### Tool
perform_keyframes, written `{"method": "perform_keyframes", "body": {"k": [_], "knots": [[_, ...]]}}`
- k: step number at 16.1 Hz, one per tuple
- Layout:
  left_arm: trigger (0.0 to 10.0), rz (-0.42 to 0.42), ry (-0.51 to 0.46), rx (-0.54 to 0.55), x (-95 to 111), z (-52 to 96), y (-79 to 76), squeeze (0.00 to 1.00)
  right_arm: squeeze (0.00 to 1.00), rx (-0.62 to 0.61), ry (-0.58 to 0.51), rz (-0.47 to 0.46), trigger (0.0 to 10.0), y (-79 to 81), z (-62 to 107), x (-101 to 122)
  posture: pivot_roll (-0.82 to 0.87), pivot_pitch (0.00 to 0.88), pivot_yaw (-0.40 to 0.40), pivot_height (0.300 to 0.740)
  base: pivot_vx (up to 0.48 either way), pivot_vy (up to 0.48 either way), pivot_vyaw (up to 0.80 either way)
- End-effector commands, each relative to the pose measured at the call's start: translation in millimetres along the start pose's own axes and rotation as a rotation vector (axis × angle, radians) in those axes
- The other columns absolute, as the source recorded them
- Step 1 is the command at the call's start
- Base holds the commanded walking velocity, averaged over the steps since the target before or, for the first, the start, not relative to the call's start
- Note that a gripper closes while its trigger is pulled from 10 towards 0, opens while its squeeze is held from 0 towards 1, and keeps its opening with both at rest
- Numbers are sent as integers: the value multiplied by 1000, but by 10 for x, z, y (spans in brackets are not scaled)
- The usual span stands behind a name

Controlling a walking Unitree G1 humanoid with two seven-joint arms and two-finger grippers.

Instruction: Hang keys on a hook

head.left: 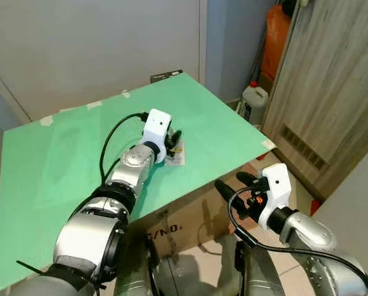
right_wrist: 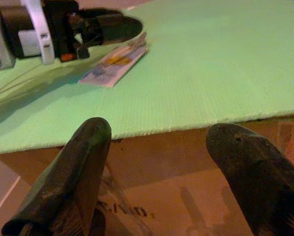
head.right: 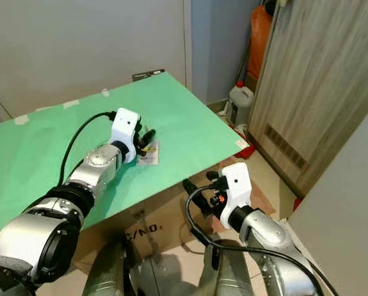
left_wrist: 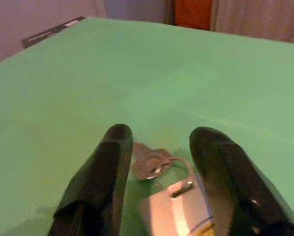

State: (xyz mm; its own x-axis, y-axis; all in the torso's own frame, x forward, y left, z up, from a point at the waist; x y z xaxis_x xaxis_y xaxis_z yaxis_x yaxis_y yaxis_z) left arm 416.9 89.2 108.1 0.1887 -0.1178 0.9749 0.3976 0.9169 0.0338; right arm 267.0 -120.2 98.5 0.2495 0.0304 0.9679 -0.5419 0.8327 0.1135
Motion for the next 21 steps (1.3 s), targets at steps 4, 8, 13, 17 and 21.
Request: {"method": "perform_keyframes", "body": {"k": [4,8,13,17,21], "knots": [[10000,-19,-2,-22,59,-28,-45,0,0,65,-8,-11,10000,98,61,63,-212,0,100,574,0,0,0],[10000,14,29,-8,-2,-15,-1,0,0,115,-2,-27,10000,140,92,107,-218,1,93,574,0,0,0],[10000,51,73,-11,-59,-13,8,0,0,106,6,-39,10000,152,93,93,-224,5,94,574,0,0,0],[10000,49,180,-40,-249,9,-56,0,0,101,12,-50,10000,165,84,77,-221,8,95,574,0,0,0],[0,56,222,-42,-329,26,-67,0,0,97,14,-55,10000,172,76,72,-222,15,93,574,0,0,0]]}}
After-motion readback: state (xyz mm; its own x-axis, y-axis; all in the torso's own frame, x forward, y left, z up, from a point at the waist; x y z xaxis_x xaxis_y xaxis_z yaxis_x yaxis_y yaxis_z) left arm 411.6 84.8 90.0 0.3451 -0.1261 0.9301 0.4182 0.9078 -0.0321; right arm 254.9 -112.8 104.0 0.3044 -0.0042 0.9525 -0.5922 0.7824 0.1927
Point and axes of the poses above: a point about 5 cm out from each wrist's last joint towards the gripper, its own z axis pointing back from the gripper into the wrist, its own x axis along the axis of the wrist's last joint, y = z × x, the point moved 4 cm from there along -z, pointing out of the wrist towards the gripper, and after that the axes turned 4 degrees about z, right-handed, at the moved point
